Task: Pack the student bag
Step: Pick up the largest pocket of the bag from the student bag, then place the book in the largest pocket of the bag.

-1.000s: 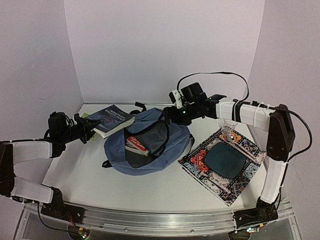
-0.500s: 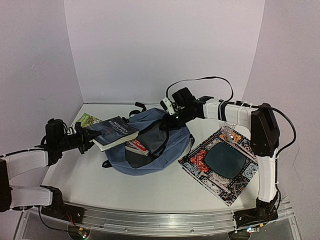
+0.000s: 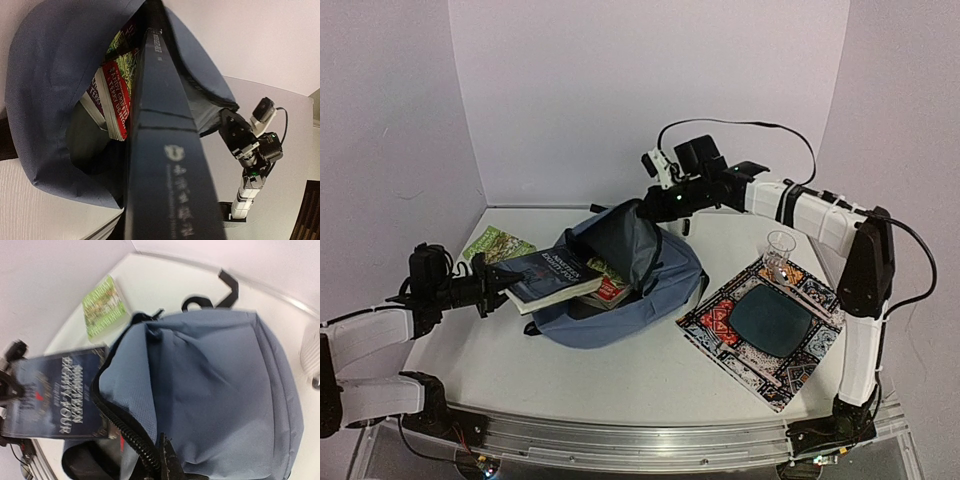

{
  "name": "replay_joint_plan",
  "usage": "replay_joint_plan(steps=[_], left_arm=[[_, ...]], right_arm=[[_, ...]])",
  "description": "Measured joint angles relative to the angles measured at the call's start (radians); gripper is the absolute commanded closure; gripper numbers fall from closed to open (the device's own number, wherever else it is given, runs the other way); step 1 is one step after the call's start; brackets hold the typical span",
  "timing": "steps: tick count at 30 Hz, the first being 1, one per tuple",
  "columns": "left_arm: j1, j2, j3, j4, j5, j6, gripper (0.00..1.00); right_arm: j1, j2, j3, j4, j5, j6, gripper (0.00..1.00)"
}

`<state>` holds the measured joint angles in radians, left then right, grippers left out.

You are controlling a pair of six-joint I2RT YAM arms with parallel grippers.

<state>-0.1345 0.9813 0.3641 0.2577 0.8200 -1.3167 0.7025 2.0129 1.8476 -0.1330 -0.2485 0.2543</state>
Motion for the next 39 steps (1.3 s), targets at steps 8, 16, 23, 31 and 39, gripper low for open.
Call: replay_joint_plan(steps=[8, 16, 23, 31, 39], left_arm=[[-0.095, 0.058, 0.010, -0.014, -0.031, 0.020, 1.00], [-0.142, 0.088, 0.113, -0.032, -0.090, 0.046, 1.00], [-0.160, 0.165, 0.166, 0.039, -0.120, 0.060, 1.00], [-0.219, 0.347, 0.164, 0.138, -0.170, 0.045, 1.00], [-0.260, 0.506, 0.159, 0.282, -0.245, 0.010, 1.00]], right_arm=[[0.016, -0.074, 0.013, 0.046, -0.039, 0.005, 1.00], [0.040, -0.074, 0.013, 0.058, -0.051, 0.012, 1.00], [0.054, -0.074, 0.010, 0.076, -0.052, 0.027, 1.00], [0.065, -0.074, 0.010, 0.083, -0.055, 0.041, 1.00], [0.091, -0.074, 0.011, 0.089, -0.063, 0.048, 1.00]])
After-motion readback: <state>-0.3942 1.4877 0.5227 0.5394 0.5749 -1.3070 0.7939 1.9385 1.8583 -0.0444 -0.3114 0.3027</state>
